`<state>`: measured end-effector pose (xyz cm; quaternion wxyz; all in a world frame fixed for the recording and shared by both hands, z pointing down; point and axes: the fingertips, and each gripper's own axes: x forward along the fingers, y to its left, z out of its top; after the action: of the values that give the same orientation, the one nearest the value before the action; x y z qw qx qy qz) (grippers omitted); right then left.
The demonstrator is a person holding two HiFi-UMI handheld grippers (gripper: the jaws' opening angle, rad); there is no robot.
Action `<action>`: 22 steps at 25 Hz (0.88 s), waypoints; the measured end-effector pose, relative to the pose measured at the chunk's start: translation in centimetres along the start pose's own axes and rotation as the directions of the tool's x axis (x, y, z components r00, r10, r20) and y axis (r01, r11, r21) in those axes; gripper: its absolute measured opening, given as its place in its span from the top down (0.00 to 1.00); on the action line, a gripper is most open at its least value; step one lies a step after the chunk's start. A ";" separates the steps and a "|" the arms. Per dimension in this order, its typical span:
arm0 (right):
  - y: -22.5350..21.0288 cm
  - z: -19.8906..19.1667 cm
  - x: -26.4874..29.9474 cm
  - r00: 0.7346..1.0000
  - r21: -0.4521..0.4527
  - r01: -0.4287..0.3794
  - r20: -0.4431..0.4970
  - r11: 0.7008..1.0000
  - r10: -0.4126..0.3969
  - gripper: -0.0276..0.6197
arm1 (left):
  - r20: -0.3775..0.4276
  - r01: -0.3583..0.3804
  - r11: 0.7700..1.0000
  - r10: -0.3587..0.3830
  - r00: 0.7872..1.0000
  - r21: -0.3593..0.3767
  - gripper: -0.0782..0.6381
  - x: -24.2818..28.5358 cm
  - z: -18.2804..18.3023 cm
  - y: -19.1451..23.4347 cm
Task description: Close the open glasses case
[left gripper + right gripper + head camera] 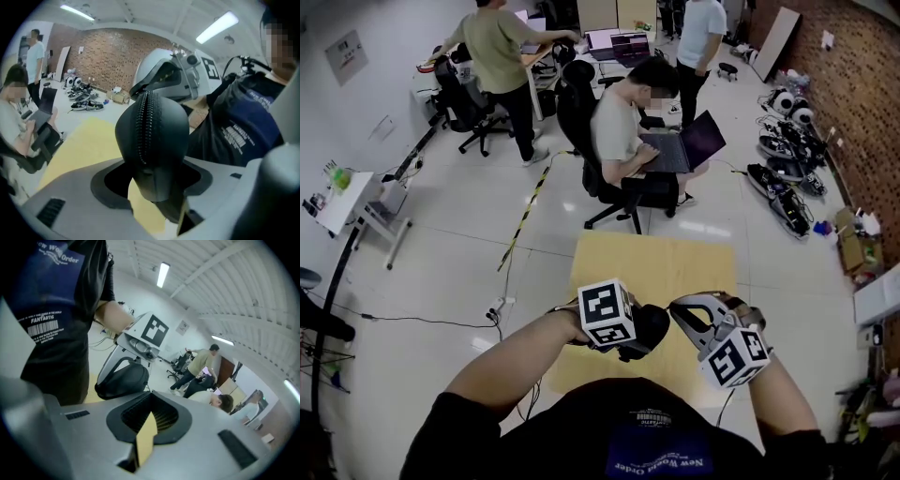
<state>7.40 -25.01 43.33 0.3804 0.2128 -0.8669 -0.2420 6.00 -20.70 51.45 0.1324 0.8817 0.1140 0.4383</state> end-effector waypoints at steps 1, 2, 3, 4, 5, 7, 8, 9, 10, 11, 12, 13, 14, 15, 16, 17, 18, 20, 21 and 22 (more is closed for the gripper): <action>0.6 -0.1 0.2 0.999 -0.040 -0.019 -0.032 0.999 0.018 0.97 | -0.082 -0.054 0.998 0.057 0.995 0.037 0.51 -0.1 -1.0 0.5; 1.4 -0.2 0.5 0.997 -0.086 -0.041 -0.065 0.995 0.036 0.97 | -0.171 -0.103 0.991 0.116 0.978 0.083 0.51 -0.1 -2.1 1.0; 2.3 -0.1 0.8 0.994 -0.127 -0.064 -0.091 0.990 0.053 0.98 | -0.254 -0.134 0.982 0.164 0.953 0.131 0.51 0.0 -3.2 1.3; 3.0 0.3 1.2 0.992 -0.156 -0.085 -0.102 0.984 0.070 0.98 | -0.325 -0.143 0.974 0.194 0.926 0.174 0.51 0.4 -4.1 1.4; 3.6 0.7 1.5 0.991 -0.172 -0.103 -0.104 0.980 0.086 0.98 | -0.382 -0.137 0.968 0.209 0.900 0.208 0.51 0.9 -4.8 1.3; 4.3 1.5 2.2 0.989 -0.183 -0.128 -0.096 0.975 0.112 0.97 | -0.450 -0.108 0.962 0.214 0.867 0.251 0.51 2.2 -5.4 1.0; 4.4 1.8 2.4 0.989 -0.175 -0.134 -0.087 0.975 0.120 0.97 | -0.457 -0.095 0.961 0.210 0.864 0.262 0.51 2.8 -5.4 0.8; 4.3 2.0 2.5 0.990 -0.155 -0.132 -0.071 0.979 0.122 0.97 | -0.445 -0.087 0.961 0.201 0.873 0.263 0.51 3.1 -5.2 0.7; 4.2 2.1 2.5 0.992 -0.120 -0.121 -0.049 0.985 0.116 0.97 | -0.416 -0.087 0.963 0.191 0.889 0.256 0.51 3.2 -4.7 0.5; 3.8 2.2 2.3 0.994 -0.074 -0.107 -0.023 0.991 0.106 0.97 | -0.382 -0.091 0.965 0.182 0.906 0.244 0.51 3.1 -4.3 0.4; 3.5 2.2 2.0 0.996 -0.032 -0.093 0.000 0.995 0.093 0.97 | -0.357 -0.099 0.967 0.180 0.917 0.235 0.51 2.7 -4.1 0.3; 3.3 2.3 1.9 0.996 -0.007 -0.083 0.014 0.997 0.083 0.97 | -0.349 -0.108 0.966 0.187 0.918 0.234 0.51 2.3 -4.1 0.4; 3.3 2.4 2.0 0.997 0.002 -0.079 0.021 0.997 0.079 0.97 | -0.356 -0.116 0.963 0.199 0.913 0.242 0.51 2.0 -4.3 0.5; 3.3 2.6 2.2 0.996 0.001 -0.080 0.025 0.997 0.080 0.97 | -0.366 -0.118 0.961 0.207 0.907 0.252 0.51 2.0 -4.4 0.7; 3.4 2.8 2.4 0.996 0.001 -0.080 0.029 0.997 0.080 0.97 | -0.367 -0.114 0.961 0.205 0.907 0.254 0.51 2.1 -4.5 0.7; 3.3 2.9 2.6 0.997 0.010 -0.075 0.036 0.997 0.074 0.97 | -0.350 -0.108 0.965 0.190 0.917 0.240 0.51 2.3 -4.4 0.7; 3.0 2.8 2.6 0.997 0.037 -0.060 0.048 0.998 0.059 0.97 | -0.311 -0.101 0.973 0.164 0.936 0.207 0.51 2.4 -4.1 0.7; 1.6 1.8 2.2 0.995 0.169 -0.019 0.100 0.986 0.002 0.95 | -0.156 -0.066 0.994 0.079 0.985 0.090 0.51 2.2 -3.3 0.6; 0.8 1.0 1.8 0.990 0.267 -0.005 0.138 0.964 -0.033 0.94 | -0.049 -0.029 0.999 0.030 0.998 0.016 0.51 2.0 -2.7 0.7; -0.1 0.0 1.2 0.982 0.376 0.000 0.176 0.927 -0.071 0.86 | 0.064 0.016 0.998 -0.012 0.998 -0.061 0.51 1.6 -2.3 0.8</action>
<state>6.64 -25.81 43.92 0.2457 0.2737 -0.9247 -0.0982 5.21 -20.67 54.26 0.1659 0.8900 0.1024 0.4122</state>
